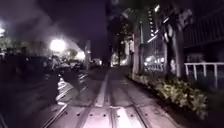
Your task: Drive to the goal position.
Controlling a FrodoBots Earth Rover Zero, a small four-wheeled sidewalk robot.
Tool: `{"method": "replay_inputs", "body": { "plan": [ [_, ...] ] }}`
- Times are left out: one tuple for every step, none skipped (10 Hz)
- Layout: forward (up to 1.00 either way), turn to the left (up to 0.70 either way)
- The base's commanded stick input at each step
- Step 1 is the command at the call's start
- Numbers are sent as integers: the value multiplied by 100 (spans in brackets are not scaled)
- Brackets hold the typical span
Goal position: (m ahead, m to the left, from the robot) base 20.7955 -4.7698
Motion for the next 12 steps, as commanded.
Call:
{"method": "replay_inputs", "body": {
  "plan": [
    [45, 0],
    [45, 0],
    [45, 0],
    [45, 0],
    [45, 0],
    [45, 0],
    [45, 0],
    [45, 0],
    [45, 0],
    [45, 0],
    [45, 0],
    [45, 0]
  ]
}}
